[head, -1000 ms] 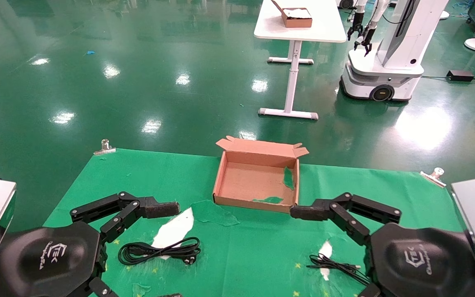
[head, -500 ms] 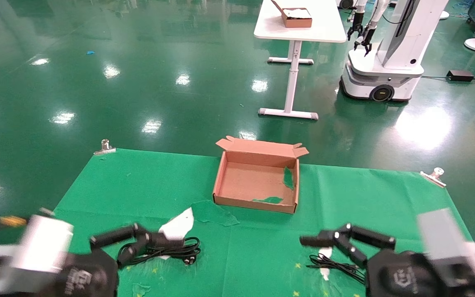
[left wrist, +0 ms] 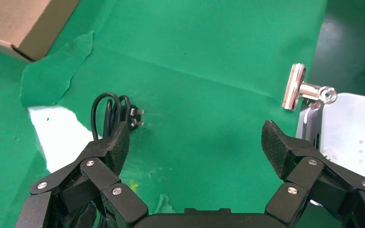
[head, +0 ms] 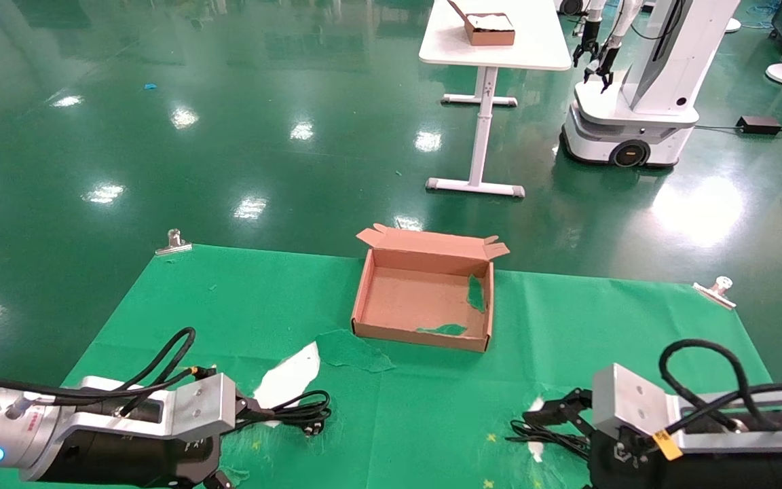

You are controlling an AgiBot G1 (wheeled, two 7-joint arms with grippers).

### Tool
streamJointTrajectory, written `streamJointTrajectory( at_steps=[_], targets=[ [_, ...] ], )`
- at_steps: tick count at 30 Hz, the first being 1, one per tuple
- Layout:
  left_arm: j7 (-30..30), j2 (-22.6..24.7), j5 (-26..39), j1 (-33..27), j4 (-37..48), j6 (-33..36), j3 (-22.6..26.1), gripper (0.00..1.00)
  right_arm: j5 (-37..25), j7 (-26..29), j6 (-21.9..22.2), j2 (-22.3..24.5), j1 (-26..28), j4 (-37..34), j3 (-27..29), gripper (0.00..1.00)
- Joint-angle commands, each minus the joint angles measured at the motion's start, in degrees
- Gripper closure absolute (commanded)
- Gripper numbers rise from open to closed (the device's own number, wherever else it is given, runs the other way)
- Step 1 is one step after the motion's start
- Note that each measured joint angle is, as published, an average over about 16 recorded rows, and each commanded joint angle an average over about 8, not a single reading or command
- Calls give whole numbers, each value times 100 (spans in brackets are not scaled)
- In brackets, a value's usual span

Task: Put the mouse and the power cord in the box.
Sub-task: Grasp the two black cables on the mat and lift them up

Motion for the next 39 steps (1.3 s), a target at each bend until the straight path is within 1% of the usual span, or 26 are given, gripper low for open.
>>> streamJointTrajectory(
  at_steps=[1,4,6,11,16,21,25,32,35,37,39],
  targets=[
    [0,15,38,-33,33,23,8,0,-56,18,1,-23,34,-4,-14,0],
    [-10,39,83,0,19,-43,31,0,-6,-4,-7,-11,10,-23,-5,0],
    [-29,126,291,-13,26,-147,100,0,-30,6,-6,-1,6,-26,-7,0],
    [-115,544,1086,-85,149,-634,378,0,0,44,-2,61,-26,10,12,0],
    [-276,1122,2003,-281,690,-1158,702,0,-22,122,21,76,-14,35,10,0],
    [-267,1603,2588,-530,1480,-1527,920,0,-16,164,79,96,-64,65,21,0],
    [-87,1897,2778,-701,2048,-1726,1005,0,-4,183,30,248,-7,125,74,0],
    [287,2214,2830,-938,2686,-1897,1047,0,-70,218,-379,864,77,197,104,0],
    [410,2264,2804,-990,2851,-1921,1040,0,-377,228,-417,957,64,197,-15,0],
    [475,2289,2785,-1015,2943,-1931,1035,0,-725,287,-332,876,66,186,-144,0],
    [532,2312,2769,-1037,3023,-1939,1030,0,-1165,389,-178,692,88,168,-300,0]
  ],
)
